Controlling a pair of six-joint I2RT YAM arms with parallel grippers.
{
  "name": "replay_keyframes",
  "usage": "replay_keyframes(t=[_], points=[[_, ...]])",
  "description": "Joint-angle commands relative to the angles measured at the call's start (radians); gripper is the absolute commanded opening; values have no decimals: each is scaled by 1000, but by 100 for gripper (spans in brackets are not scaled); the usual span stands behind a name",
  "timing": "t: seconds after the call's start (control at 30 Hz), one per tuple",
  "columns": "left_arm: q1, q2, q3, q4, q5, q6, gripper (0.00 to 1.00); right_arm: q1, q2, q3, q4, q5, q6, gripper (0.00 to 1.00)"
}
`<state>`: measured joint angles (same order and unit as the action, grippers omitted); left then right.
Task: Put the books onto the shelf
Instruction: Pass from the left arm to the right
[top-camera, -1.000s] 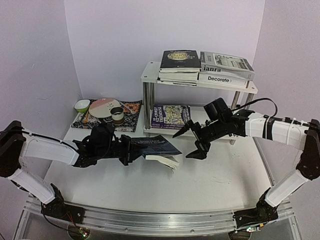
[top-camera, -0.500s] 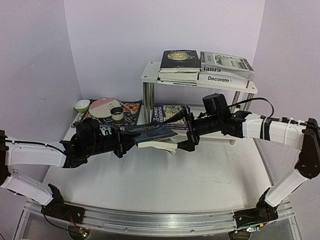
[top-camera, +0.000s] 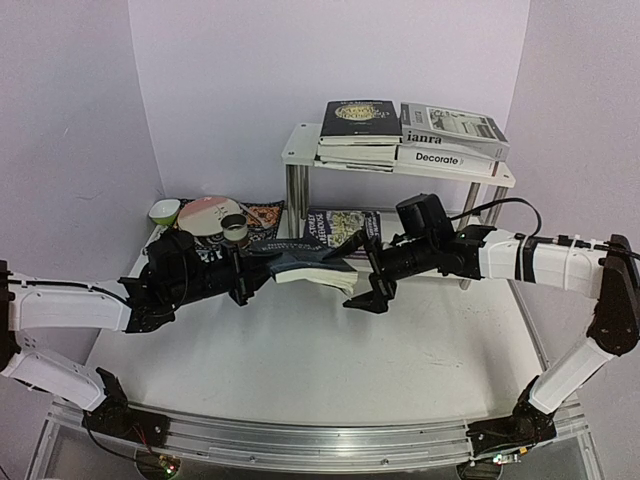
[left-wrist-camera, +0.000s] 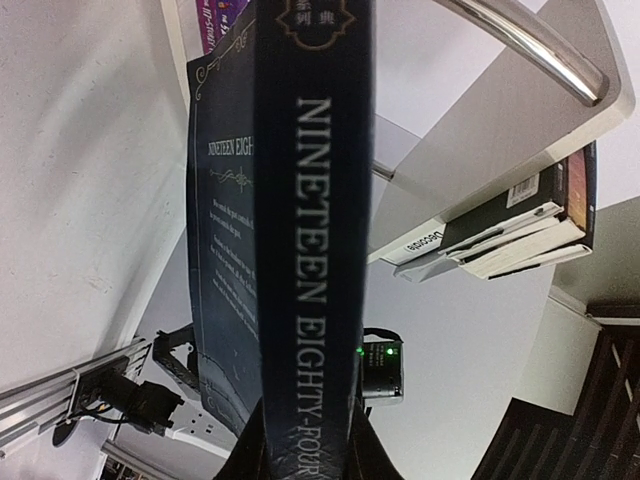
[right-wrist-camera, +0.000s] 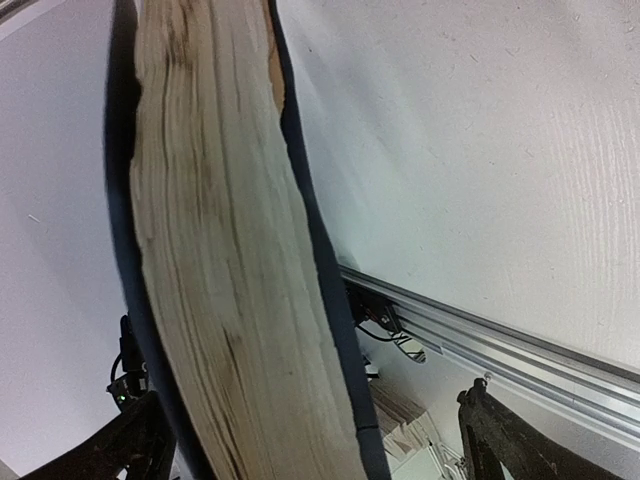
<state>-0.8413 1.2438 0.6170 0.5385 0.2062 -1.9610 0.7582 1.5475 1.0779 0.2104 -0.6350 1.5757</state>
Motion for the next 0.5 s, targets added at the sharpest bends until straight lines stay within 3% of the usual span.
replay_keyframes(t=[0.0, 0.17, 0.47], points=[[2, -57, 84, 197, 3, 14, 0, 0, -20, 18, -45, 0, -57, 98], [2, -58, 102, 202, -19, 22, 0, 0, -17, 21, 37, 7, 3, 98], [2, -15, 163, 243, -36, 27, 0, 4, -43, -35, 290, 96, 281, 98]])
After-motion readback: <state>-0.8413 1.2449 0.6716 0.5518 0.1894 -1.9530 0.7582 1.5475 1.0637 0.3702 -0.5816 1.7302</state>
